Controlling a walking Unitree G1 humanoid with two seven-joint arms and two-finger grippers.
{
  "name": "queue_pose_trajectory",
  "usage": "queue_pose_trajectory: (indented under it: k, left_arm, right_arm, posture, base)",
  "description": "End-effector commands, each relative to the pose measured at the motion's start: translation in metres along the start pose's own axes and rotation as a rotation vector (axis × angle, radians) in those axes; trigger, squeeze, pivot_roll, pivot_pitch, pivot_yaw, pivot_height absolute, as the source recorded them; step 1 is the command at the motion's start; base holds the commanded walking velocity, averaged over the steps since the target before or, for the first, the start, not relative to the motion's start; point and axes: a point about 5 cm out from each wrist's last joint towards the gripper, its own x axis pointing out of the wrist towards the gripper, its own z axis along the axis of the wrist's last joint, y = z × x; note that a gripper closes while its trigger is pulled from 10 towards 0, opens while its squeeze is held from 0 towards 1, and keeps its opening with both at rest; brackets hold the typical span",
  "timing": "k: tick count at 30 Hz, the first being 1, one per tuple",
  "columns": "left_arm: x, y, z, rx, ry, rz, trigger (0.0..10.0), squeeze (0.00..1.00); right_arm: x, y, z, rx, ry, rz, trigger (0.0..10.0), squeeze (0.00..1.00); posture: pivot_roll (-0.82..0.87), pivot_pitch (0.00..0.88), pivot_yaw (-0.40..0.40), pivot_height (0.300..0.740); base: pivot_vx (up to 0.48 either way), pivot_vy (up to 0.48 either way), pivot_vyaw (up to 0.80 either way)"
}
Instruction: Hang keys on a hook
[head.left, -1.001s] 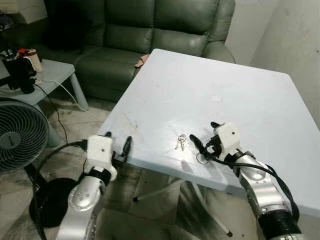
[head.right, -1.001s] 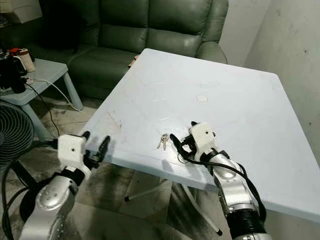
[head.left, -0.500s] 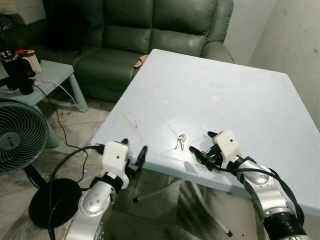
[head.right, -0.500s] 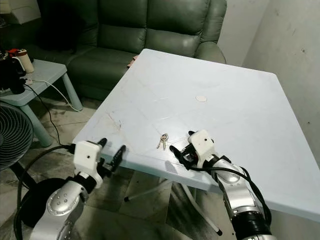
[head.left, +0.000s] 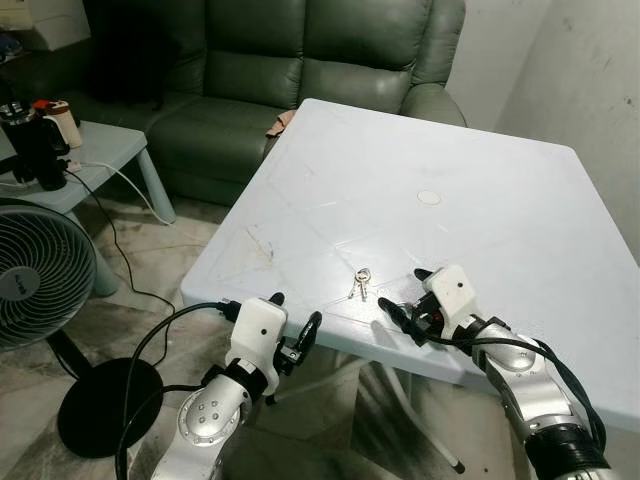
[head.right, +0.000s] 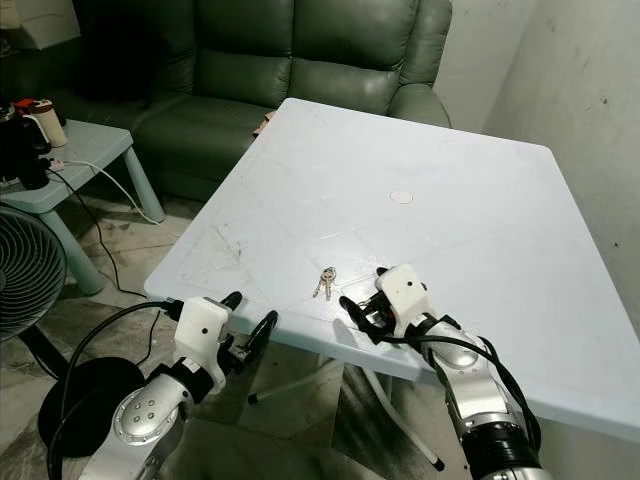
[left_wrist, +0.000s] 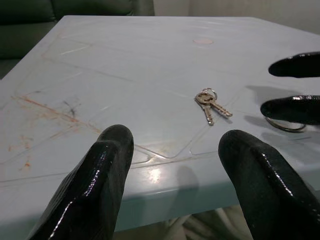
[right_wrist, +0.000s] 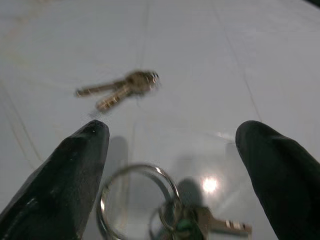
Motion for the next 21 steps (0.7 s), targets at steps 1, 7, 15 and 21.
queue_pose_trajectory:
  k: [1, 7, 15, 21]
  left_arm:
    - [0.001, 0.001, 0.006, 0.013, -0.015, -0.001, 10.0, 0.00]
    - [0.001, 0.001, 0.006, 0.012, -0.013, 0.002, 10.0, 0.00]
    - [0.001, 0.000, 0.006, 0.014, -0.011, 0.001, 10.0, 0.00]
    - [0.000, 0.001, 0.006, 0.018, -0.009, 0.005, 10.0, 0.00]
  right_arm:
    - [-0.003, -0.009, -0.002, -0.007, 0.020, -0.026, 10.0, 0.00]
    - [-0.009, -0.020, -0.012, -0.028, 0.065, -0.048, 10.0, 0.00]
    - [-0.018, -0.025, -0.013, 0.068, 0.011, 0.032, 7.3, 0.00]
    - [-0.018, -0.020, -0.009, 0.164, -0.057, 0.088, 6.2, 0.00]
  posture:
    - [-0.10, 0.000, -0.051, 0.740]
    - [-0.10, 0.000, -0.051, 0.740]
    - [-0.11, 0.000, -0.050, 0.740]
    - [-0.11, 0.001, -0.050, 0.740]
  base:
    - [0.000, 0.000, 0.00]
    - [0.000, 0.000, 0.00]
    - [0.000, 0.000, 0.00]
    - [0.000, 0.000, 0.00]
